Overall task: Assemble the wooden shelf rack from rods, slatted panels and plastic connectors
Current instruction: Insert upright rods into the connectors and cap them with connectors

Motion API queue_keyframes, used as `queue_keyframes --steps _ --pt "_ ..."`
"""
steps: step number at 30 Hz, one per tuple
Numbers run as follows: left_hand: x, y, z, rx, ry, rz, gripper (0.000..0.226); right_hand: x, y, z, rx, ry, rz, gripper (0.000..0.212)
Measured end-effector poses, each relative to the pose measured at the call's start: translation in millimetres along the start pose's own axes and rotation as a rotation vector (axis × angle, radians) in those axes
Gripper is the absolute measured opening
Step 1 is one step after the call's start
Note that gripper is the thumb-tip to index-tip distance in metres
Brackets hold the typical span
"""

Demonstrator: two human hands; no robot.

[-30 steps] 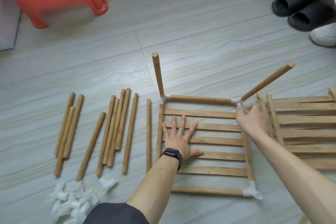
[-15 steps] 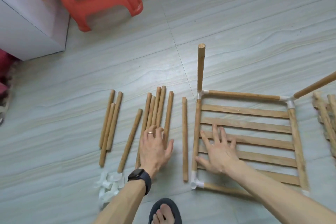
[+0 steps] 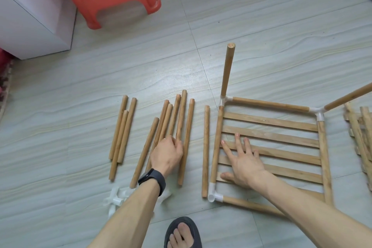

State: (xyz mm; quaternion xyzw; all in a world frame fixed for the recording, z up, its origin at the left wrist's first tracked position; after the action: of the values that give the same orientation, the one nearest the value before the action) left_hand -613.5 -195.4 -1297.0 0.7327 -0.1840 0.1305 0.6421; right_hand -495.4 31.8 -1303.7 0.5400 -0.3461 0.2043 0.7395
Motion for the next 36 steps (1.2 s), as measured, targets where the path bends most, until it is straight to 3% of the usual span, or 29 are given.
queue_keyframes --steps 4,9,11,13,14,16,18,21,23,28,36 --pt "7.3 0.8 0.4 0.259 -0.08 -0.029 0.02 -15.0 19.0 -14.8 0.016 -0.017 -0.068 0.081" --pt "40.3 -4.2 -27.4 0.208 -0.314 -0.076 0.013 -29.5 63.5 -29.8 -0.155 -0.017 -0.048 0.084" --pt "52.5 -8.2 -46.8 0.177 -0.41 -0.052 0.017 -23.5 78.5 -27.2 -0.422 0.034 -0.109 0.09" --pt "60.0 -13.1 -67.2 0.115 -0.488 -0.013 0.02 -5.5 86.4 -24.5 -0.896 0.112 -0.167 0.088" --pt "63.0 -15.1 -76.2 0.09 -0.529 -0.004 0.021 4.3 86.4 -24.0 -1.128 0.139 -0.185 0.078" --pt "70.1 -17.8 -90.2 0.045 -0.619 -0.021 0.024 23.5 85.7 -28.7 -1.32 0.129 -0.292 0.045" --pt "75.0 -22.1 -95.9 -0.009 -0.64 -0.036 0.032 39.1 84.5 -38.7 -1.272 0.108 -0.459 0.035" --pt "74.8 -31.6 -85.5 0.097 -0.428 0.036 0.033 64.1 74.3 -53.5 -1.291 0.065 -0.622 0.036" --pt "77.4 -39.1 -75.7 0.138 -0.382 0.074 0.027 84.0 65.0 -56.7 -1.317 0.065 -0.665 0.038" --pt "97.3 -48.9 -60.5 0.077 -0.454 0.176 0.042 117.4 45.0 -39.9 -1.259 0.182 -0.631 0.026" --pt "88.2 -56.3 -63.3 0.127 -0.385 0.169 0.021 112.4 37.7 -9.7 -1.208 0.262 -0.572 0.019"
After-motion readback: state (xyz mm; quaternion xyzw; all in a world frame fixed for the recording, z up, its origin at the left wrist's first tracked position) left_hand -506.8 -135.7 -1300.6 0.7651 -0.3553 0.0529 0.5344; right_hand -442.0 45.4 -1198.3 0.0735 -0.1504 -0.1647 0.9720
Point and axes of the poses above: each hand's wrist, its own x-axis away from the middle knuckle, its own y-axis out of the back of the hand, z = x × y, the point moved 3 cm from there along -x, towards the middle knuckle, and after that the axes turned 11 degrees about -x, right-handed, at the moved point
